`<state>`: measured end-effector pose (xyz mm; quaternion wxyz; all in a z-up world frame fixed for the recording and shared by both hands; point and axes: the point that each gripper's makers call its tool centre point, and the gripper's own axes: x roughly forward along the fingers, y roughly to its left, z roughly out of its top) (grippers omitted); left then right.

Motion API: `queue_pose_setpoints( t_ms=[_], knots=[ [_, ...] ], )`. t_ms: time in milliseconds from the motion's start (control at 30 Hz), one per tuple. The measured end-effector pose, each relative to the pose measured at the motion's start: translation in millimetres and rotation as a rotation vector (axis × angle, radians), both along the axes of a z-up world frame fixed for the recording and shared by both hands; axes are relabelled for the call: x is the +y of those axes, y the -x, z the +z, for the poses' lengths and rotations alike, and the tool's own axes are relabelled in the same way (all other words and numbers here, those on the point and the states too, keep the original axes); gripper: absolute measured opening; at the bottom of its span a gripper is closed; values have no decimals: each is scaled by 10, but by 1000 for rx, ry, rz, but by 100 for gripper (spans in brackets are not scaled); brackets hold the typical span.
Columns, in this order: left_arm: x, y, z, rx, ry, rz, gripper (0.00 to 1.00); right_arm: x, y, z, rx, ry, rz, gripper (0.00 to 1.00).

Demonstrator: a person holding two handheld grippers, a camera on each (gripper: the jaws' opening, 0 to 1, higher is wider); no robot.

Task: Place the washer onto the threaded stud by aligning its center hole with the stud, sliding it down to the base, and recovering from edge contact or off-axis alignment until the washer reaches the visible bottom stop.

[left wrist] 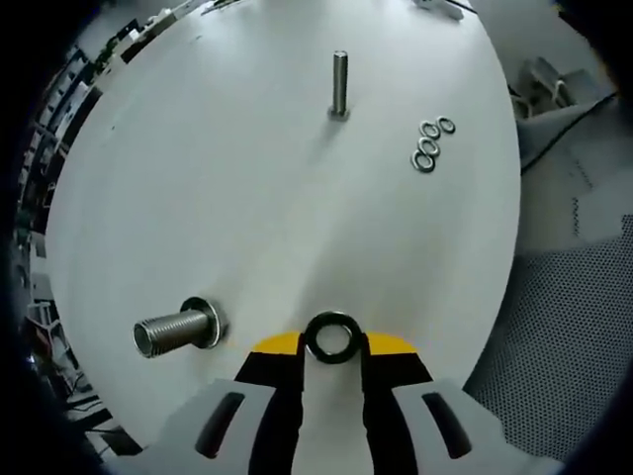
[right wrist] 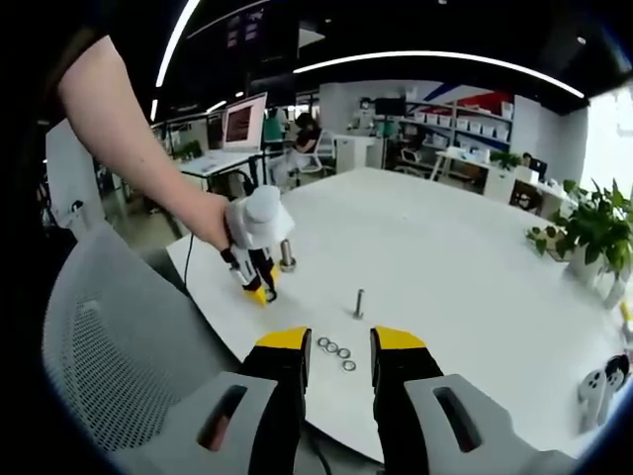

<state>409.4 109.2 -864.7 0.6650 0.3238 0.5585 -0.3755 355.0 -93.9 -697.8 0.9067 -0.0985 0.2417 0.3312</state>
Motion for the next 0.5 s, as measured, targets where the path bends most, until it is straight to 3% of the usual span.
queue_pose_setpoints(
  t_ms=[500],
  knots=[
    [1, -68, 35, -39, 23, -3, 19, -3, -9, 13, -3, -5, -1, 26]
  ],
)
